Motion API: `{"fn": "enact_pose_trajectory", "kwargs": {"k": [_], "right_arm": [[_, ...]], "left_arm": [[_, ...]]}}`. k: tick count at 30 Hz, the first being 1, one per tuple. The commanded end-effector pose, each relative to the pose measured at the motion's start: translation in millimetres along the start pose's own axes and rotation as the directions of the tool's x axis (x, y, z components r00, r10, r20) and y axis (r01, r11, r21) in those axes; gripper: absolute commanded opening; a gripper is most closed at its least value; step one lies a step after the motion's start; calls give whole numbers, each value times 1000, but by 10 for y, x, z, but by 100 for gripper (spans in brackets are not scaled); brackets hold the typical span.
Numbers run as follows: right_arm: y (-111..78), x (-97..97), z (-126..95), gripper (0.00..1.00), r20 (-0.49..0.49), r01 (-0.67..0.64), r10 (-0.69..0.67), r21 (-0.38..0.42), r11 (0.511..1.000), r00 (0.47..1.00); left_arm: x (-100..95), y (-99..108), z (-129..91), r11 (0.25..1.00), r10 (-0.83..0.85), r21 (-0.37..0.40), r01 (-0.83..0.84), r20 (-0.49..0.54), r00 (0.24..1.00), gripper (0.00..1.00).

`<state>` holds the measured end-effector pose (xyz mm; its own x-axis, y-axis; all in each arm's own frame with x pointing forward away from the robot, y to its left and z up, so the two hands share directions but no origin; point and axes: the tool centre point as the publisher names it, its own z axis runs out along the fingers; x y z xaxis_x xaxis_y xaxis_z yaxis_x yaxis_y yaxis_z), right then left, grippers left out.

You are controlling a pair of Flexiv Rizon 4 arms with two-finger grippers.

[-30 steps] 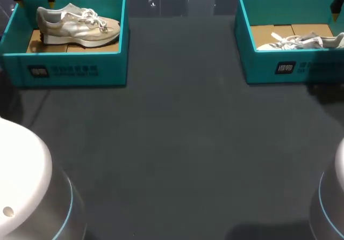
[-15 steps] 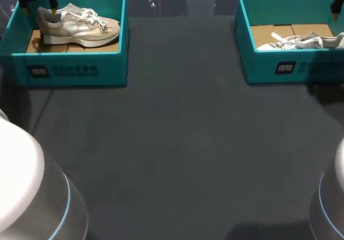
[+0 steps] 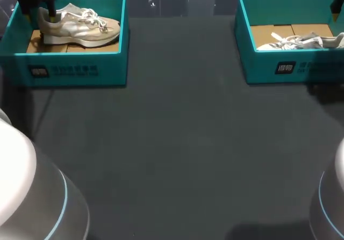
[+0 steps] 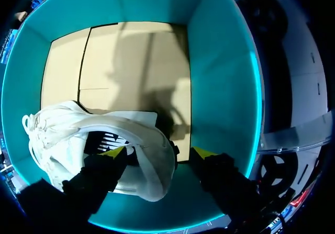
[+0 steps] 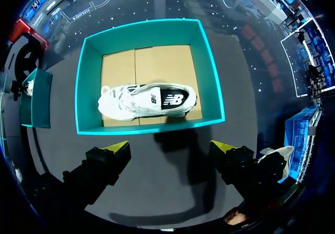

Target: Take the shoe out of the shoebox, open the shoe tongue, remove and reinsert the insole, then place the shoe into the shoebox

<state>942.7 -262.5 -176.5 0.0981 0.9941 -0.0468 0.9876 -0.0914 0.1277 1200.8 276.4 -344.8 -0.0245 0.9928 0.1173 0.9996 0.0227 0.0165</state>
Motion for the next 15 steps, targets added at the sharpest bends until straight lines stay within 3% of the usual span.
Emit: {"fn": "enact_pose_trajectory", "kwargs": {"k": [1, 5, 15], "right_arm": [[-11, 3, -2, 100, 1, -1, 1, -2, 1000, 1000], [-11, 3, -2, 100, 1, -1, 1, -2, 1000, 1000], [-11, 3, -2, 100, 1, -1, 1, -2, 1000, 1000]], "left_arm": [[3, 62, 63, 1000, 3, 13, -3, -5, 1000, 75], [11, 46, 106, 1000, 6, 20, -5, -10, 1000, 76], [5, -33, 149, 999, 36, 16, -36, -23, 999, 68]]}}
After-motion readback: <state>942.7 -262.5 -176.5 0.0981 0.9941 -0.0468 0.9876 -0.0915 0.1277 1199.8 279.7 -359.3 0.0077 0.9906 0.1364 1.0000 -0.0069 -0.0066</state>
